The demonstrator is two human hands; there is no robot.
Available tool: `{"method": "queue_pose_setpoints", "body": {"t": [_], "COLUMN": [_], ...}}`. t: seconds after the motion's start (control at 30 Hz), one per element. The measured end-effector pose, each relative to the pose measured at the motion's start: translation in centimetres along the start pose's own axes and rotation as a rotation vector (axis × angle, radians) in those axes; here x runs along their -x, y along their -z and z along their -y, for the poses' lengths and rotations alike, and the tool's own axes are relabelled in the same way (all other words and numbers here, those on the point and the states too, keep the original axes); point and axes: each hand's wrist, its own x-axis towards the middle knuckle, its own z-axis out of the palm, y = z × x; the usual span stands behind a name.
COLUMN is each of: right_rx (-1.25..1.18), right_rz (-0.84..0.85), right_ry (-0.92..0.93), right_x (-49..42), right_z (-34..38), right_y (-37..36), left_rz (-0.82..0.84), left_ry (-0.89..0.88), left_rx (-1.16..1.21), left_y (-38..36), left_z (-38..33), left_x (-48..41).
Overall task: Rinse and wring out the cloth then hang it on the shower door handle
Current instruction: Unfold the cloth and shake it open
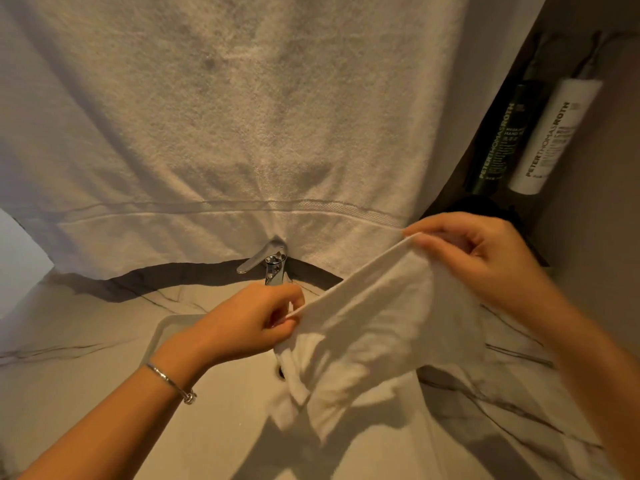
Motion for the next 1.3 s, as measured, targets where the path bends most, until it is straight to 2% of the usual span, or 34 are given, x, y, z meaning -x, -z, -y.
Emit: {"method": "queue_pose_setpoints", "body": {"t": [0.07, 0.2, 0.33, 0.37, 0.4, 0.43, 0.5, 0.53, 0.57, 0.63, 0.67, 0.7, 0.77, 0.83, 0.97, 1.07, 1.13, 1.2, 1.3], "right_rx": [0.012, -0.023, 0.027, 0.022, -0.01, -0.03, -0.007, 0.063, 0.146, 0.406, 0.461, 0.388, 0.12, 0.017, -0.124, -0.236, -0.187, -0.113, -0.157], "right_rz": [0.094, 0.015, 0.179, 0.17, 0.1, -0.066, -0.496, -0.547, -0.42, 0.257, 0.437, 0.377, 0.045, -0.094, -0.179, -0.21, -0.208, -0.225, -0.347], "right_ry": [-0.018, -0.025, -0.186, -0.211, -0.201, -0.128, 0.189, 0.288, 0.317, 0.105, -0.04, -0.129, -0.186, -0.178, -0.16, -0.22, -0.219, -0.22, -0.3], "right_x": [0.4, 0.6, -0.3, -0.9, -1.5, -2.1, -2.4, -2.1, -1.5, 0.8, 1.8, 1.9, 1.4, 1.0, 1.0, 2.1, 3.3, 4.9, 8.0], "right_z": [-0.1, -0.8, -1.6, -1.6, -1.3, -0.7, 0.8, 1.1, 0.9, -0.2, -1.2, -2.0, -2.4, -2.3, -1.2, -0.5, 0.1, 0.8, 2.4], "right_y": [-0.1, 0.6, 0.0, 0.1, 0.5, 1.1, 1.9, 1.8, 1.1, -1.9, -2.8, -2.7, -1.1, 0.2, 1.0, 2.2, 3.0, 3.8, 5.2], "left_rz": [-0.021, -0.176, -0.084, -0.115, -0.224, -0.396, -0.777, -0.83, -0.718, -0.232, -0.087, -0.103, -0.266, -0.361, -0.485, -0.511, -0.514, -0.509, -0.475], "left_ry": [0.057, 0.097, 0.161, 0.16, 0.122, 0.055, -0.145, -0.217, -0.246, -0.199, -0.132, -0.079, -0.05, -0.057, -0.098, -0.012, -0.013, -0.077, -0.154], "left_rx": [0.059, 0.184, 0.084, 0.072, 0.061, 0.04, 0.006, -0.011, -0.048, -0.186, -0.208, -0.146, -0.011, 0.027, -0.009, -0.049, -0.049, 0.021, 0.296], "left_y": [0.0, -0.4, -0.8, 0.1, 1.3, 3.1, 6.5, 7.4, 7.4, 5.0, 3.6, 3.0, 3.3, 4.2, 4.7, 4.6, 5.0, 5.4, 6.1], "left_z": [0.7, 1.5, 1.3, 1.2, 0.8, 0.1, -1.9, -2.7, -3.3, -3.6, -3.1, -2.3, -1.0, -0.6, -1.0, -1.4, -1.9, -2.8, -5.0], "left_x": [0.3, 0.5, 0.0, -0.5, -1.0, -1.4, -2.0, -2.2, -2.2, -1.5, -1.1, -0.9, -0.8, -0.7, -1.1, -1.3, -1.4, -1.4, -1.0]}}
